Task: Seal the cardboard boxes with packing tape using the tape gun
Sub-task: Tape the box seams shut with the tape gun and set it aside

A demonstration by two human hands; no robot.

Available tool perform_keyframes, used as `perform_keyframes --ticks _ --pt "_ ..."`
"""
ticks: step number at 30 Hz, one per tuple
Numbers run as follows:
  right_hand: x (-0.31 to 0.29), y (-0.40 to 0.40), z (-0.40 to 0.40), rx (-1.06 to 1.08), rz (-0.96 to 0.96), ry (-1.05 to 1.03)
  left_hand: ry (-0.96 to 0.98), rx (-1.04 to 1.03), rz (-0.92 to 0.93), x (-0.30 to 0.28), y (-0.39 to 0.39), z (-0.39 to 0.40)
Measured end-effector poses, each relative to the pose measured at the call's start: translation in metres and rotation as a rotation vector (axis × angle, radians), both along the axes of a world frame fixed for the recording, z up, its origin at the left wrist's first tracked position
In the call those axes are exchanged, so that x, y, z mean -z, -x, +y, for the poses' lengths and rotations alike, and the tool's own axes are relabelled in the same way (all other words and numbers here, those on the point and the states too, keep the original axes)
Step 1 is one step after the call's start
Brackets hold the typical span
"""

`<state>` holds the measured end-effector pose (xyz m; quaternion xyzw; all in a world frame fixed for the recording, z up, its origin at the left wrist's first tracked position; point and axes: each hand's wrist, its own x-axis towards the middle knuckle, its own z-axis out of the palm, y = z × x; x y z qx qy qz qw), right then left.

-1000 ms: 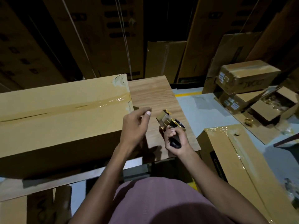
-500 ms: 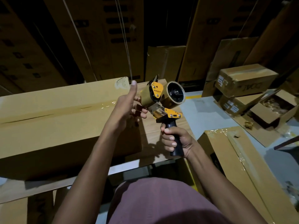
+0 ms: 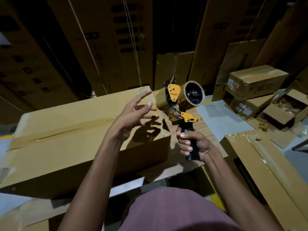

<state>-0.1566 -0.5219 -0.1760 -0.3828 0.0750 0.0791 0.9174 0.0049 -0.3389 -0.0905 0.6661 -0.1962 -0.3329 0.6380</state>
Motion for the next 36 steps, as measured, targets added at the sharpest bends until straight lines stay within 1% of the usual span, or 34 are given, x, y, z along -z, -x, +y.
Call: perform_keyframes --ticks 3,6,9,12,17,22,26,28,32,34,36 --pt "0.0 -0.006 0.019 0.028 0.006 0.0 -0.023 -0.052 -0.138 0.0 -0.014 0.011" --pt "0.001 -0.009 0.037 0.052 0.027 0.042 0.042 -0.065 -0.411 0.001 -0.024 0.02" --pt "0.002 -0.012 0.054 0.074 0.053 0.069 0.035 -0.008 -0.646 0.002 -0.037 0.027" --pt "0.002 -0.017 0.072 0.108 0.067 0.097 -0.005 0.01 -0.732 0.004 -0.046 0.034" --pt "0.005 -0.024 0.099 0.166 0.066 0.126 0.016 0.008 -0.722 0.006 -0.058 0.056" --pt "0.006 -0.03 0.121 0.215 0.07 0.137 0.026 -0.018 -0.642 0.01 -0.068 0.075" --pt "-0.003 -0.034 0.132 0.279 0.098 0.216 -0.001 -0.05 -0.581 0.019 -0.069 0.082" --pt "-0.009 -0.034 0.135 0.32 0.114 0.276 0.026 -0.081 -0.501 0.021 -0.068 0.081" --pt "-0.017 -0.032 0.134 0.395 0.134 0.41 0.067 -0.127 -0.183 0.017 -0.064 0.076" --pt "-0.021 -0.03 0.133 0.431 0.146 0.479 0.037 -0.118 -0.061 0.015 -0.063 0.072" --pt "-0.025 -0.027 0.131 0.455 0.158 0.56 -0.067 -0.077 -0.044 0.013 -0.064 0.067"
